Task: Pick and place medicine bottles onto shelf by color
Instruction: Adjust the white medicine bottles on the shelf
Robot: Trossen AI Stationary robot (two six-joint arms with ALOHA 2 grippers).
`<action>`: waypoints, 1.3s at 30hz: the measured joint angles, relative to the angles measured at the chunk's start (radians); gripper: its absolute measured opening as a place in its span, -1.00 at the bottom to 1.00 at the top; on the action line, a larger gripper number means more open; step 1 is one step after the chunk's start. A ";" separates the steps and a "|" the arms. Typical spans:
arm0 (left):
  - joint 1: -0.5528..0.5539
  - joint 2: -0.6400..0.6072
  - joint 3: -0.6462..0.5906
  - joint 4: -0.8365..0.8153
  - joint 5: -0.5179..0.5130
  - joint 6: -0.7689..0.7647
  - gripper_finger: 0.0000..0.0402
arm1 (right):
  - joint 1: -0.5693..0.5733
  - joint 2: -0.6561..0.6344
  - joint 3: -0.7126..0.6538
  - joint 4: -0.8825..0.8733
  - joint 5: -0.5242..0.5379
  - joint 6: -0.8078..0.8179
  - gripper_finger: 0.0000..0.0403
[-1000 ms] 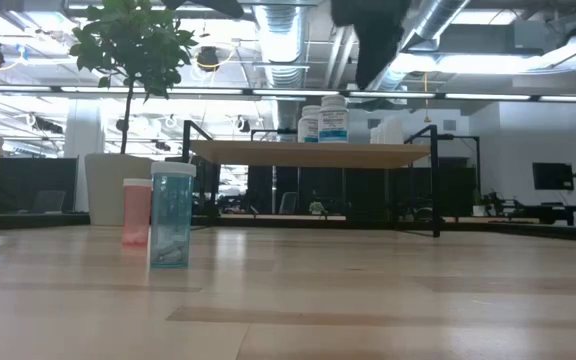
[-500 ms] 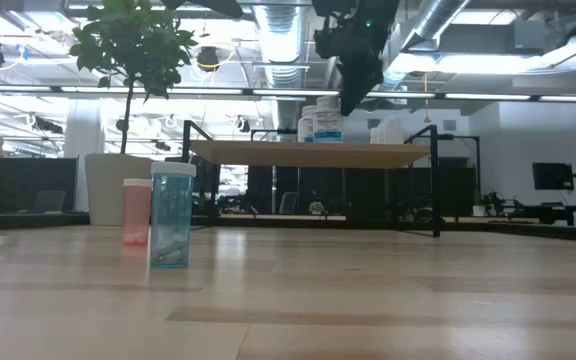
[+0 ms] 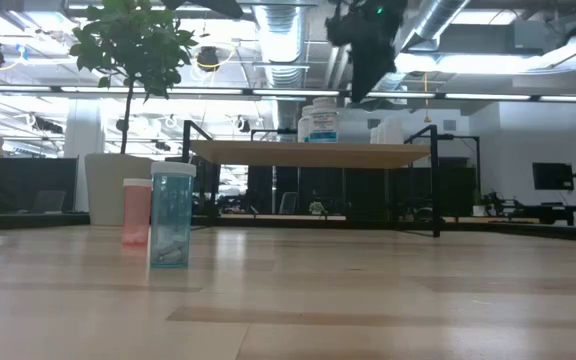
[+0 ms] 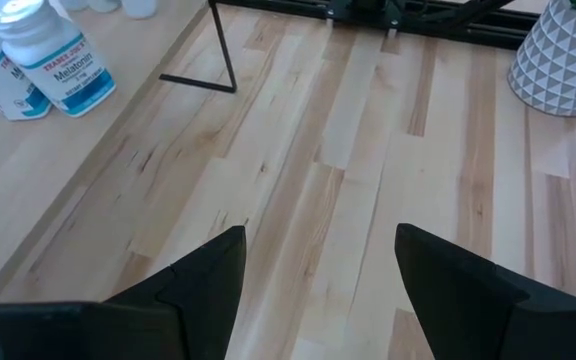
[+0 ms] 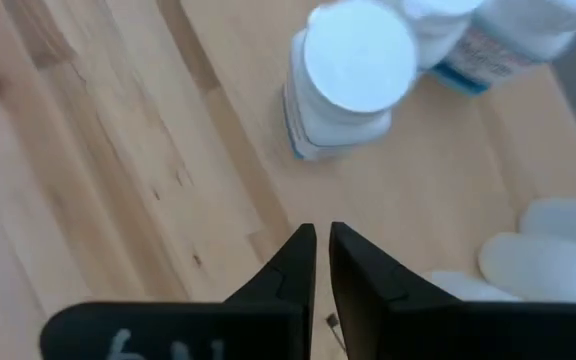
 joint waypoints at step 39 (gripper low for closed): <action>0.081 0.000 0.000 0.000 -0.098 -0.047 0.22 | 0.458 -0.508 0.000 0.075 0.029 0.166 -0.73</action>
